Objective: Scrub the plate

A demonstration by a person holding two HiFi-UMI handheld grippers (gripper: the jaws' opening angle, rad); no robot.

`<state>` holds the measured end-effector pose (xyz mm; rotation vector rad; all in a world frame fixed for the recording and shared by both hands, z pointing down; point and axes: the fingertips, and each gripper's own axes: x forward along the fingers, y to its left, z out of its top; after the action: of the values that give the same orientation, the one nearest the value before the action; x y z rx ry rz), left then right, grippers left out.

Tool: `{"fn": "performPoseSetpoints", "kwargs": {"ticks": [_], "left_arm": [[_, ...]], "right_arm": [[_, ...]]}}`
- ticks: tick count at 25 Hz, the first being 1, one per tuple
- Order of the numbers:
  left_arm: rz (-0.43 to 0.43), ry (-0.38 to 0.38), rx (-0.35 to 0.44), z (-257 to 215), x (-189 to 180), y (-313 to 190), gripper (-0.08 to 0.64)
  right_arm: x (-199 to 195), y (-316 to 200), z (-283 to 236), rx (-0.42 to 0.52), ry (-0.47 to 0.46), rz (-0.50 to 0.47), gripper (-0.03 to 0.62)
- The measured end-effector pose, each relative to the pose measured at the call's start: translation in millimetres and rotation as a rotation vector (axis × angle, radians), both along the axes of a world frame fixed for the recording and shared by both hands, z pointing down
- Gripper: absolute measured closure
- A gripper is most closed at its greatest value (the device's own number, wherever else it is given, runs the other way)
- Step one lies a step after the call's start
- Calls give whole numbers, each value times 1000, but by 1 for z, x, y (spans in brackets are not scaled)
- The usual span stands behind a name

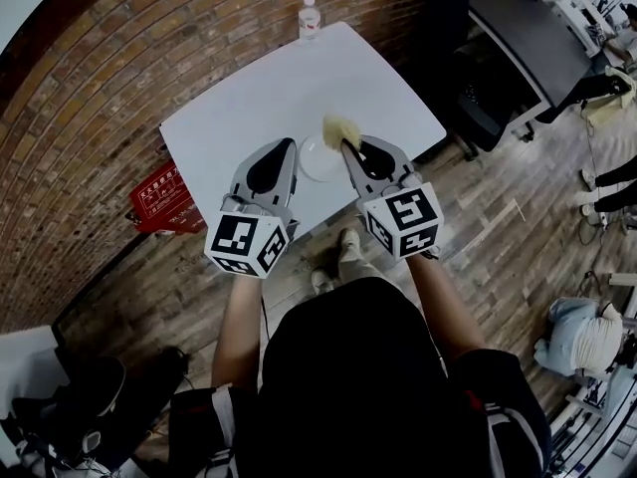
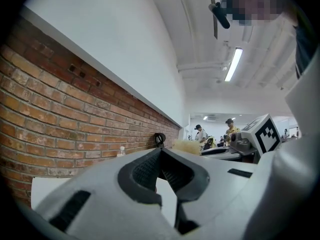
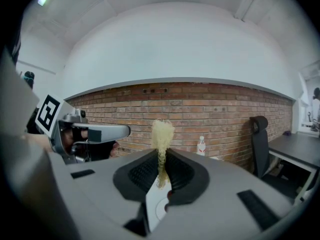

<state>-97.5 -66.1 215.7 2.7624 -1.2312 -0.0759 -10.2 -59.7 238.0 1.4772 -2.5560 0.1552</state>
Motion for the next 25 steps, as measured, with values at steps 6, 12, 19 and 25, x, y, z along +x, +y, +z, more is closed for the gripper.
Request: {"fn": "performPoseSetpoints", "kwargs": {"ticks": [6,12,19,25], "left_arm": [[-6,-37,6,15,8,-19,543],[-31,-70,-38,45,15,-45,543],[-54,-120,-104,87,27,-65,543],[-36,-153,-172,125,37,-74,543]], "right_arm": [[8,-26,16,-40,-12,-19,554],[17,-58,35,-86,-24,-46,554],[29,-82,66,-151,-17,-77,554],[39,-93,102,-226,-18,-83,554]]}}
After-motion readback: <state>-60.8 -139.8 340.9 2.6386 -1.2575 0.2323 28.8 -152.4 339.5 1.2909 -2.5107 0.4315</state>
